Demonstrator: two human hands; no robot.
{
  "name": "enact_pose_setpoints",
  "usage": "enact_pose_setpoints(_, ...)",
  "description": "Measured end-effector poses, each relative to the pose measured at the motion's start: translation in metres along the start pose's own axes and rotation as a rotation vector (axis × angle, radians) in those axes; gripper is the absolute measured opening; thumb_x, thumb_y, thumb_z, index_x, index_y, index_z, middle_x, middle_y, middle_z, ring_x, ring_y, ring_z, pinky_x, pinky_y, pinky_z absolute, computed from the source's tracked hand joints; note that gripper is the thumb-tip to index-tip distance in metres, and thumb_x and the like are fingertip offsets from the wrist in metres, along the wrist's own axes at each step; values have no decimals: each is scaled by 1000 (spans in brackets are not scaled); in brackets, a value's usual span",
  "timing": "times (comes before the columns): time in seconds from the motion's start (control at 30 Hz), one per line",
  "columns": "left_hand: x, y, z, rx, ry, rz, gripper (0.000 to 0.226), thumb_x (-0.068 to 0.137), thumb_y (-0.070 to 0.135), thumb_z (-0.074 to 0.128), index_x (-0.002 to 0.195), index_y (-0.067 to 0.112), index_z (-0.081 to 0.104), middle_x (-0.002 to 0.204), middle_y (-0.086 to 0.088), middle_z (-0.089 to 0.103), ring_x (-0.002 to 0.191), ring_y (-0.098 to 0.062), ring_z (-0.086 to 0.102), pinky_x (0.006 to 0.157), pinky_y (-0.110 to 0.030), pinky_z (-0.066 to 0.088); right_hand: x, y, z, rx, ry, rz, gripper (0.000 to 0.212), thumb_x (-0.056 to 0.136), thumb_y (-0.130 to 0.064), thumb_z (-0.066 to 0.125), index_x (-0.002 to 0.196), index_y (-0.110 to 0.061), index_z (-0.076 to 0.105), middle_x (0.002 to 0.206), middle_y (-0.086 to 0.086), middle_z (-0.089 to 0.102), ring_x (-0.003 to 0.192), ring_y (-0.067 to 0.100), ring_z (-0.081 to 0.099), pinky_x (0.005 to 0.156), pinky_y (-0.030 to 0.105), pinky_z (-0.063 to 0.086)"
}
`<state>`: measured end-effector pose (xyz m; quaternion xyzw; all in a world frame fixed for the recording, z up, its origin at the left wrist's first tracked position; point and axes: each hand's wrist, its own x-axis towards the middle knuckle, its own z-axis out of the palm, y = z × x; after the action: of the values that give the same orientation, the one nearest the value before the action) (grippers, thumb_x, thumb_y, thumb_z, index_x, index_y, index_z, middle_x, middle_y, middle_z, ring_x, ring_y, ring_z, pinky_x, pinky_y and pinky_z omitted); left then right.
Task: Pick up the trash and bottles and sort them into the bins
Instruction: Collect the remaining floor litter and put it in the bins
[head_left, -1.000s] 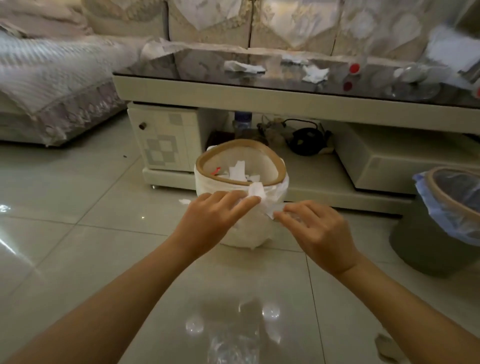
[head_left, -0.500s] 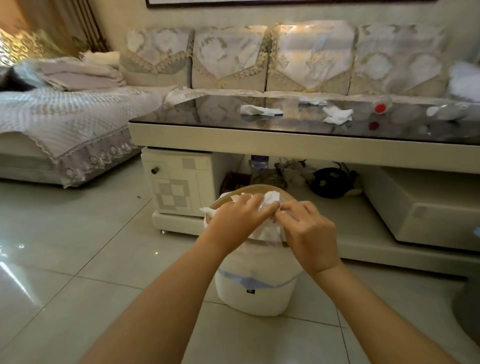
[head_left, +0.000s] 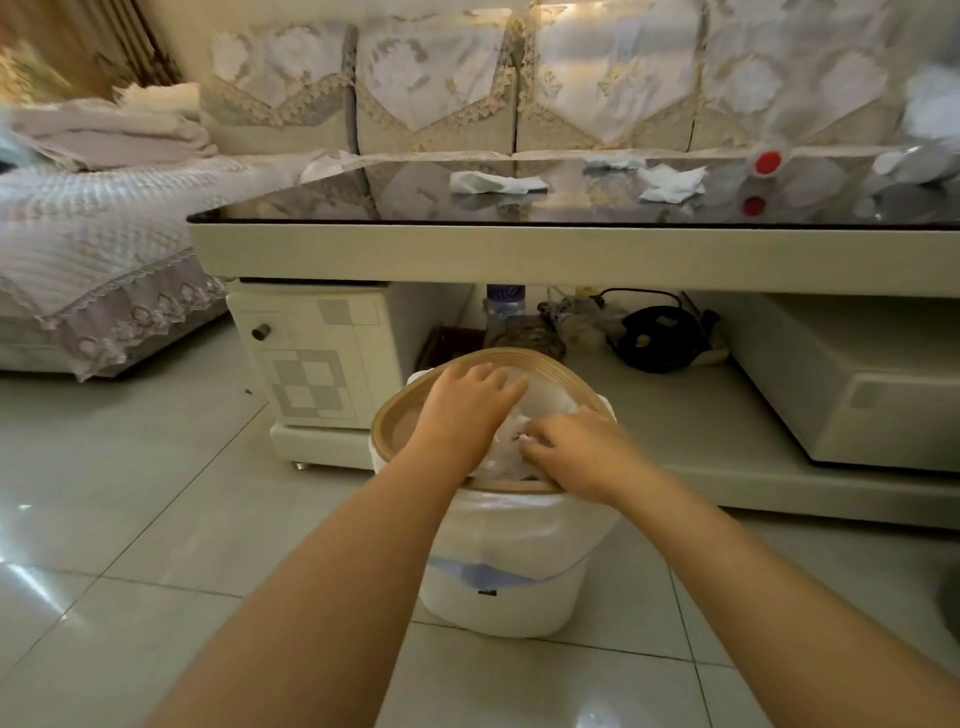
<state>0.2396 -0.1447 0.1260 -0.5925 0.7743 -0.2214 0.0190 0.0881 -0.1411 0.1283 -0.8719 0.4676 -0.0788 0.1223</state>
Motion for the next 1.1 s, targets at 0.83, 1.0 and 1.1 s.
enact_pose_setpoints(0.83, -182, 165, -29, -549, 226, 89, 61, 76, 25, 77, 132, 19, 54, 123, -5, 63, 108, -26, 62, 81, -39, 50, -280, 38, 66, -291, 211, -15, 59, 90, -42, 51, 141, -15, 38, 144, 13, 43, 129, 29, 44, 104, 45, 38)
enact_pose_setpoints(1.0, -235, 189, 0, -575, -110, 34, 71, 84, 33, 69, 145, 31, 32, 143, 3, 44, 126, -22, 46, 97, -39, 40, -341, 30, 107, -201, 91, 25, 63, 87, -39, 59, 141, -14, 39, 145, 13, 40, 129, 31, 42, 103, 46, 38)
enact_pose_setpoints(1.1, -270, 189, 21, -564, -245, 40, 78, 82, 37, 69, 146, 35, 26, 145, 5, 40, 127, -21, 44, 94, -39, 42, -362, 18, 134, -166, 13, 20, 65, 85, -39, 61, 141, -16, 40, 145, 12, 40, 129, 31, 42, 103, 49, 38)
